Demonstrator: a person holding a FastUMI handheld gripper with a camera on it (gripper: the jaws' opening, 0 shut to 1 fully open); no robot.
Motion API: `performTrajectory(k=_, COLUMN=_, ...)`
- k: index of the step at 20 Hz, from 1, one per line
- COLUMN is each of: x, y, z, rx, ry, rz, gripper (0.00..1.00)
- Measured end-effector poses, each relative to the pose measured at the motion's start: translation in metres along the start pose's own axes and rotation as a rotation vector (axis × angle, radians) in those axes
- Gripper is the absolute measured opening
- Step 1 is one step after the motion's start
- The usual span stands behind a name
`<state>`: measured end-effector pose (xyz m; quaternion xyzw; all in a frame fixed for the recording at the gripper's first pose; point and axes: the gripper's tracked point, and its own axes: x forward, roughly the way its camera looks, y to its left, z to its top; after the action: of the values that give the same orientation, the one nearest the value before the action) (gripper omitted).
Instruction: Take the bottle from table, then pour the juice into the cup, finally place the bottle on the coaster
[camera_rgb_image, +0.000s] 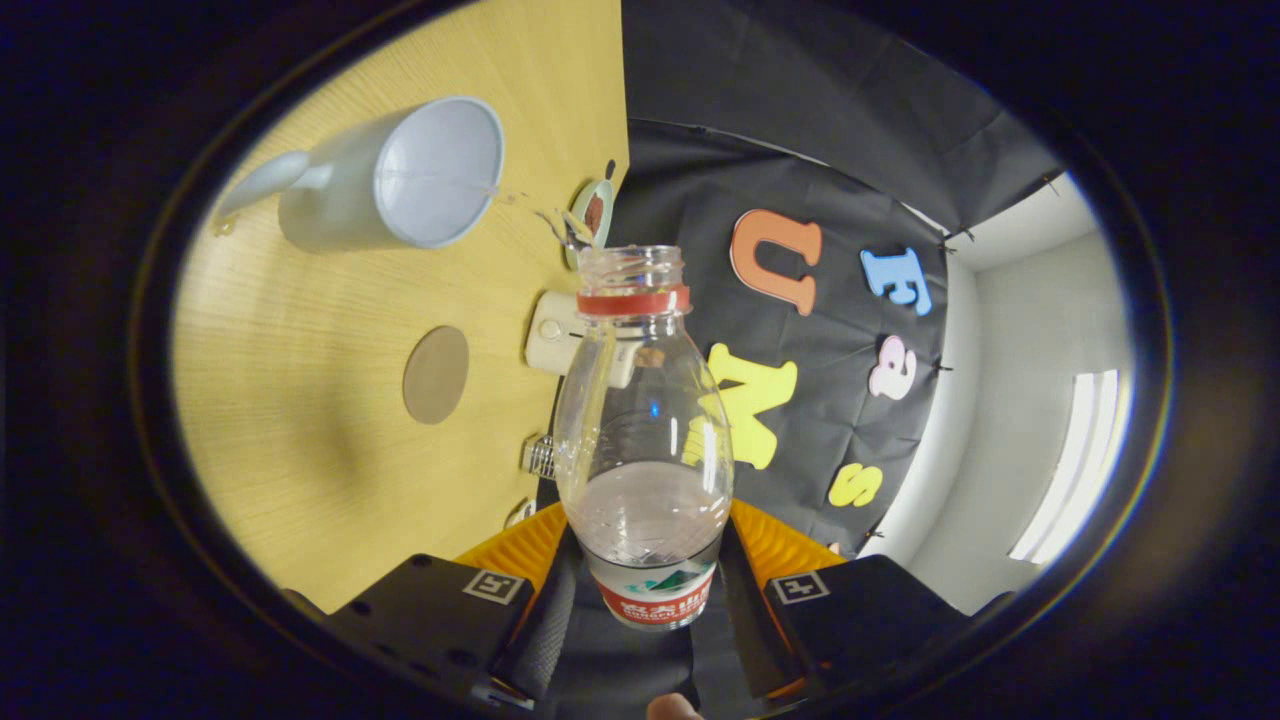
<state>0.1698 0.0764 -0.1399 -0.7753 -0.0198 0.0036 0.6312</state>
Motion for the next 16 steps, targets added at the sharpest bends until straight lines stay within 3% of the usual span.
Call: performTrajectory(k=16, x=0.004, y=-0.025, z=-0.004, rx=-0.070, ry=0.004, rz=-0.023, gripper=0.75)
